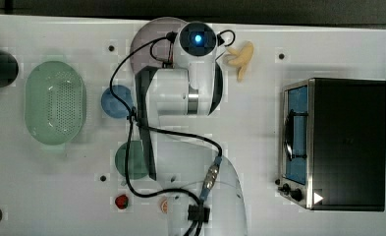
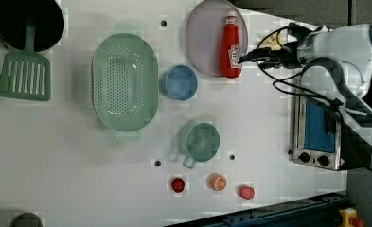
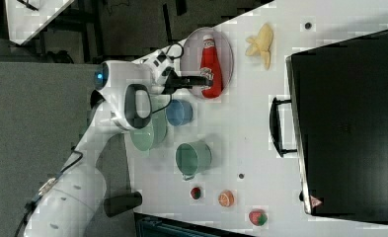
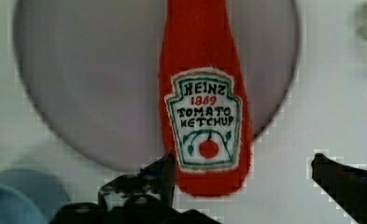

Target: Pick ketchup from plate and place it on table.

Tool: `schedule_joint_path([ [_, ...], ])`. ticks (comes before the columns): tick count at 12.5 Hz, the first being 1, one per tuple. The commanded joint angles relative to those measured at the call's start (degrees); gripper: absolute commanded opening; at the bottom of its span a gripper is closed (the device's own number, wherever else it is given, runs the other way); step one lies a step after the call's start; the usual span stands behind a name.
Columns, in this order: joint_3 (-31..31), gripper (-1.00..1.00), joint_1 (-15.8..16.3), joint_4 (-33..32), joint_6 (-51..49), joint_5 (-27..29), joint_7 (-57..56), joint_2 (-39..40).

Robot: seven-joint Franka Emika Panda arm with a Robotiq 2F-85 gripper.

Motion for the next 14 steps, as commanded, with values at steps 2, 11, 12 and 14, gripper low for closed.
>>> schedule_joint_path([
  [2,1.0,1.00,0.6,1.4,6.6,-1.0,-3.2,3.5],
  [11,0.8,0.67,1.0,3.2,13.7,-1.1,-3.1,10.1],
  [12,0.7,0.41,0.9,3.5,13.8,-1.1,-3.1,10.1],
  [14,0.8,0.26,0.9,3.8,13.7,-1.1,-3.1,8.8],
])
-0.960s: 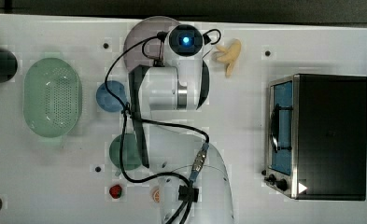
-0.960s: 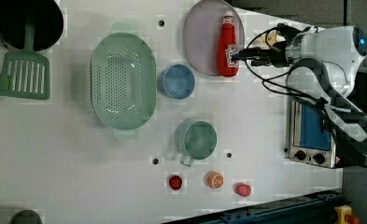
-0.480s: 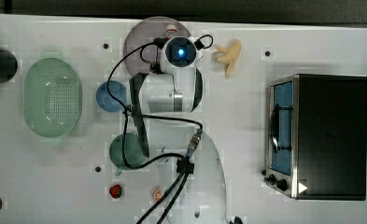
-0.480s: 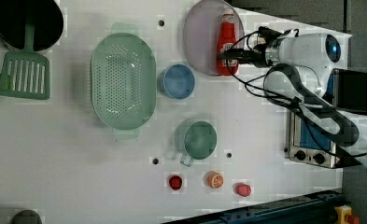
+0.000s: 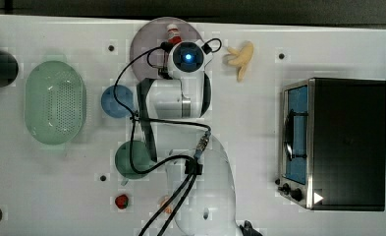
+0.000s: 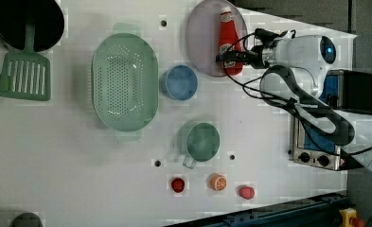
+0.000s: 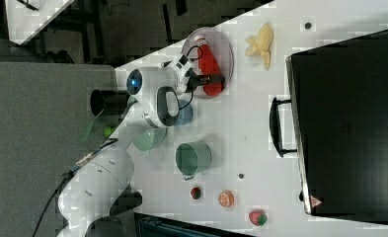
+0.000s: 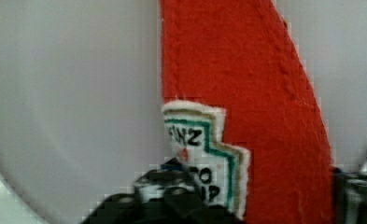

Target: Pick ketchup from plate and place it on table.

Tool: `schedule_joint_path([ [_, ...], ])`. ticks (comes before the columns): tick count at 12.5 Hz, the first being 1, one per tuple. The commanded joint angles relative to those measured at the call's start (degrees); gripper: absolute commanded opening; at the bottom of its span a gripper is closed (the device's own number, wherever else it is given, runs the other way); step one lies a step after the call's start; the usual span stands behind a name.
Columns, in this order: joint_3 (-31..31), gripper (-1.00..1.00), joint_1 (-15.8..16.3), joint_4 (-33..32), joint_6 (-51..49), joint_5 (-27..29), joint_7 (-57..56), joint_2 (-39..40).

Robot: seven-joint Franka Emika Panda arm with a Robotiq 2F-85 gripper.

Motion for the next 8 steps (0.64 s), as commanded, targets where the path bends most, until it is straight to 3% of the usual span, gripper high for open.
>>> schedule_joint_path([
  [1,0.2,0.26,0.1,1.9,0.3,0.7,-2.2,-3.5],
  [8,0.1,0.26,-0.1,1.7,-7.4,0.8,4.4,-15.2],
])
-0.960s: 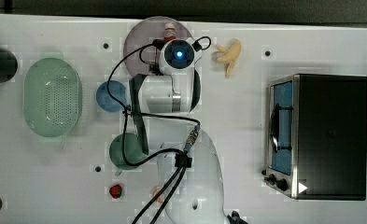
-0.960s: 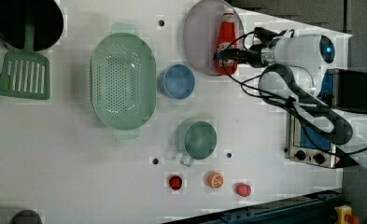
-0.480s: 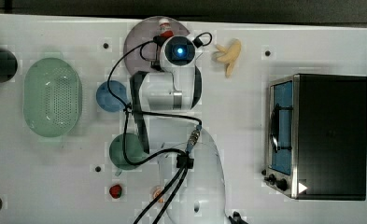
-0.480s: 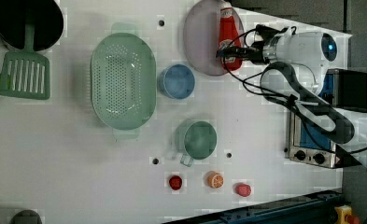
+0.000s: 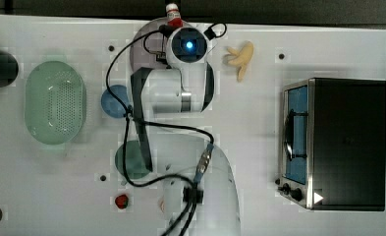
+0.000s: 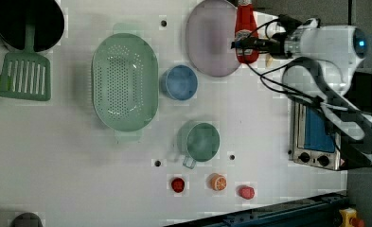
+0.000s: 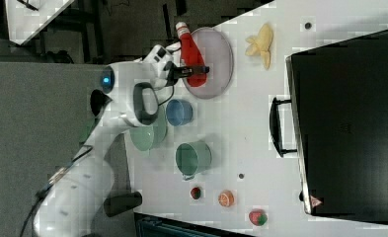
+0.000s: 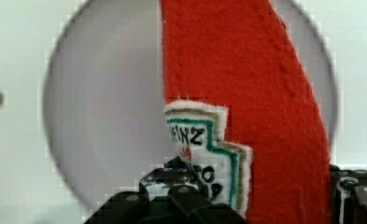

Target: Pick ketchup from plate and place it on table.

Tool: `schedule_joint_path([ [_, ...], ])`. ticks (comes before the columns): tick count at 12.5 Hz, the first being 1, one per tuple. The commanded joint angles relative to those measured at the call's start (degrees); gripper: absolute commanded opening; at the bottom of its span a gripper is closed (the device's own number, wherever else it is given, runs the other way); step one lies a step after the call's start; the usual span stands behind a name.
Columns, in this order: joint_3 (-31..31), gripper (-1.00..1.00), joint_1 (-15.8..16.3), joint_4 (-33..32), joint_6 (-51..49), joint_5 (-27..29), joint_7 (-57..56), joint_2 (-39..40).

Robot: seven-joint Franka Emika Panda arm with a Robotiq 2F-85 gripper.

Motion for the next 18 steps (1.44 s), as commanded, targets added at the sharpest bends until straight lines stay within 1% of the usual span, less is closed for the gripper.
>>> schedule_joint_path([
  [1,0.1,0.27,-0.3,1.5,-6.5,-0.2,4.2,-8.8],
  [6,-0.7,0.27,-1.4,-0.1,-21.0,-0.2,10.5,-18.9],
  [8,-1.3,0.26,-1.9,-2.9,-23.9,-0.2,13.1,-23.1],
  [9,-1.6,0.27,-2.2,-5.4,-25.1,-0.2,13.6,-25.5],
  [14,-4.1,0.26,-3.0,-22.6,-23.7,-0.2,13.6,-35.7],
  [16,-4.7,0.27,-3.1,-28.1,-20.5,0.0,13.6,-36.7],
  [18,-4.8,0.26,-3.1,-33.3,-13.3,0.0,13.6,-35.7],
])
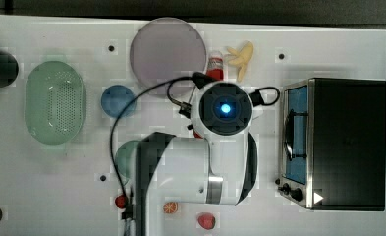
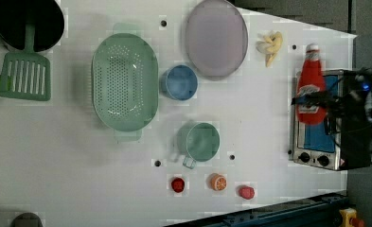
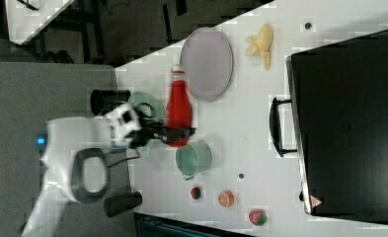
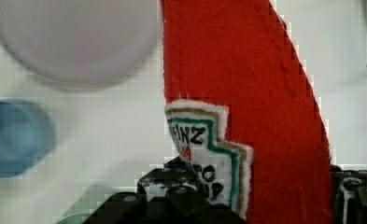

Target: Pick ketchup from plate and place it on table.

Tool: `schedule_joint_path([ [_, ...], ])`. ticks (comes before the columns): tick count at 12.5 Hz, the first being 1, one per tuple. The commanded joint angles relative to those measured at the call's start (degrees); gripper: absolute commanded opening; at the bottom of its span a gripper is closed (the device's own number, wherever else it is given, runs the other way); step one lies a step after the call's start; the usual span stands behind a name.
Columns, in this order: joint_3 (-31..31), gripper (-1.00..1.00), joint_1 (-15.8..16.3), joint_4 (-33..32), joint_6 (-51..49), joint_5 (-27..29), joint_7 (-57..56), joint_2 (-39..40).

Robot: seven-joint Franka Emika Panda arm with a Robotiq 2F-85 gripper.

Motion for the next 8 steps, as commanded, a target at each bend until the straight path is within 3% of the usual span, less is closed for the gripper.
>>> schedule_joint_path([
  [1,-0.6,0.27,-0.1,-6.5,9.0,0.1,2.6,3.6],
  [4,-0.4,0.32,0.1,-10.0,19.5,0.1,2.7,8.5],
  [7,-0.1,0.96,0.0,-10.0,23.1,0.1,2.7,12.6],
  [8,0.0,1.00,0.1,-9.7,23.5,0.1,2.7,12.5],
])
